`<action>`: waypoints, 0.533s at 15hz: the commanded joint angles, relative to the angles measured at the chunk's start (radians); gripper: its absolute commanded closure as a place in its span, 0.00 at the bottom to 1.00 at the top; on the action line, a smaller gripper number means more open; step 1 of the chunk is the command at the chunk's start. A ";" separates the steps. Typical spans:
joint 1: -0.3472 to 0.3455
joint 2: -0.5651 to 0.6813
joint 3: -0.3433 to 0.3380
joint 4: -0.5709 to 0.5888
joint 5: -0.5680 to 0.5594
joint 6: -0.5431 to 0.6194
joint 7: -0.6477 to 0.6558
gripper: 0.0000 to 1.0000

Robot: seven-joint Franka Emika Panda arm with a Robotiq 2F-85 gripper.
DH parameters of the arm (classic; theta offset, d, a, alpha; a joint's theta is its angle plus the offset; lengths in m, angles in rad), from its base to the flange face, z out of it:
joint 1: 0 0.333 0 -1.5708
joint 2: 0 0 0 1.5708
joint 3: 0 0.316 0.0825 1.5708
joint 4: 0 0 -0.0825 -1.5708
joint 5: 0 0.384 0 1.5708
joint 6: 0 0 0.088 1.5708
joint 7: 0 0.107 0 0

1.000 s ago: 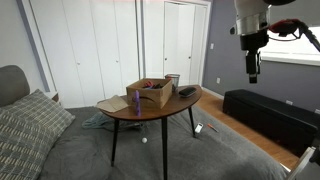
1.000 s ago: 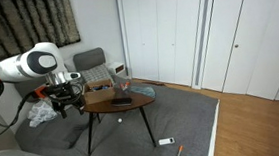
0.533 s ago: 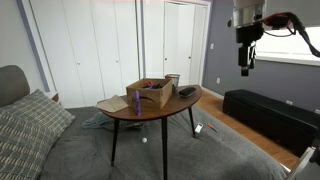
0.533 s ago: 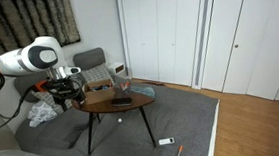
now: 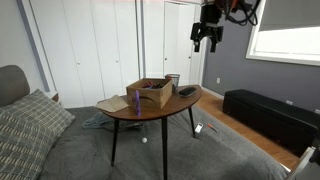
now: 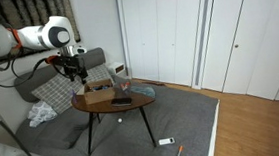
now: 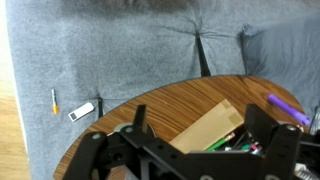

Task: Remove the sunglasses from the box and put them on the table

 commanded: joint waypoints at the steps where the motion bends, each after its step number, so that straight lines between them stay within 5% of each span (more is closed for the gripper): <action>1: -0.025 0.158 0.022 0.153 0.027 0.078 0.177 0.00; 8: 0.007 0.385 0.048 0.225 -0.149 0.394 0.541 0.00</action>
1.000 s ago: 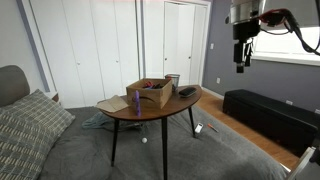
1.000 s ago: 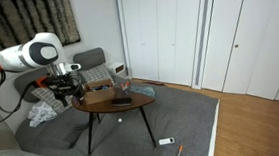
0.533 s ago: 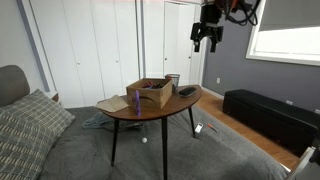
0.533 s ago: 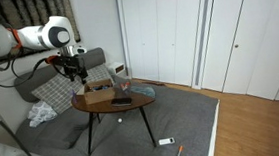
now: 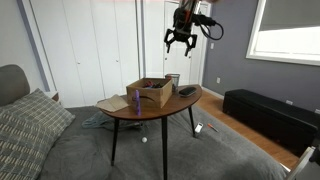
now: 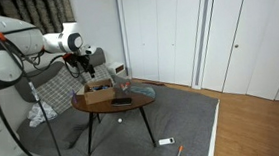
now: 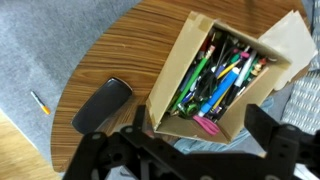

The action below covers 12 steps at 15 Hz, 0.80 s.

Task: Remove the sunglasses from the box and put them on the table

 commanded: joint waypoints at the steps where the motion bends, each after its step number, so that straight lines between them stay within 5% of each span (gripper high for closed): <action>1: 0.021 0.032 -0.012 0.009 -0.039 0.036 0.042 0.00; 9: 0.035 0.100 -0.013 0.045 -0.082 0.080 0.086 0.00; 12: 0.043 0.162 -0.014 0.090 -0.014 0.090 0.090 0.00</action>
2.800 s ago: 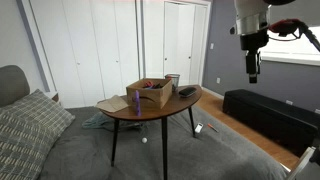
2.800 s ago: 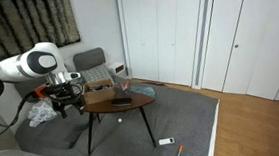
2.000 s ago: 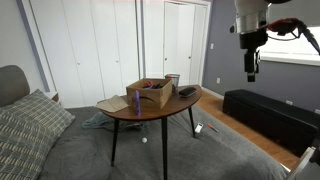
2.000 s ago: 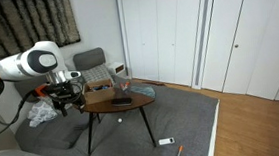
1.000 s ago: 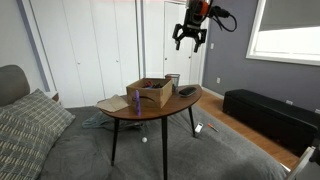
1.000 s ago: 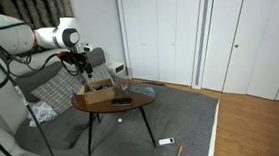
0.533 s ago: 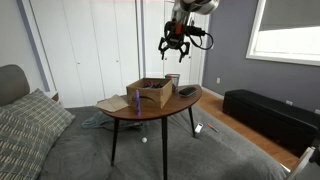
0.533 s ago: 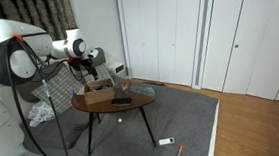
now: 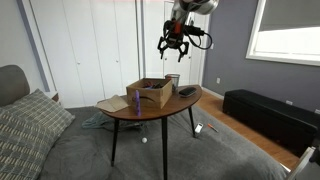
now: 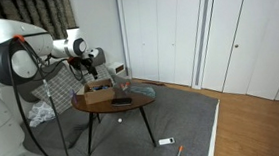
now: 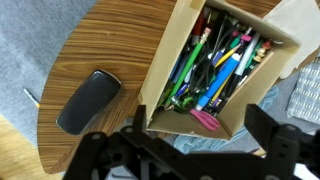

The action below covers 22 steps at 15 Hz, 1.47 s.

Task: Remove the sunglasses from the box and put them on the table

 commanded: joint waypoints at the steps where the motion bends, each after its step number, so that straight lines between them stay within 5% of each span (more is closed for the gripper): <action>1: 0.030 0.073 -0.017 0.055 0.038 0.007 0.022 0.00; 8: 0.078 0.223 -0.039 0.146 0.008 0.007 0.106 0.00; 11: 0.103 0.281 -0.060 0.184 -0.007 0.025 0.143 0.34; 14: 0.124 0.326 -0.081 0.217 -0.010 0.029 0.169 0.42; 22: 0.163 0.415 -0.115 0.299 -0.008 0.009 0.193 0.42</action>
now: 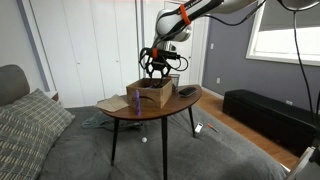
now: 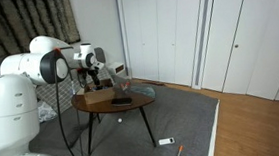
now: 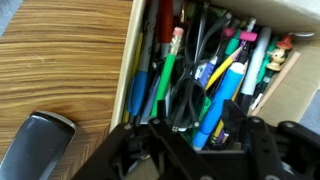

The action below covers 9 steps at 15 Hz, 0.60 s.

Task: Remove the sunglasses from the box and put them on the table

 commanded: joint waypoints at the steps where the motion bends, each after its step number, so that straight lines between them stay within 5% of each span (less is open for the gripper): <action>1: 0.036 0.051 -0.027 0.067 -0.017 -0.021 0.041 0.46; 9: 0.061 0.105 -0.050 0.120 -0.020 -0.058 0.051 0.57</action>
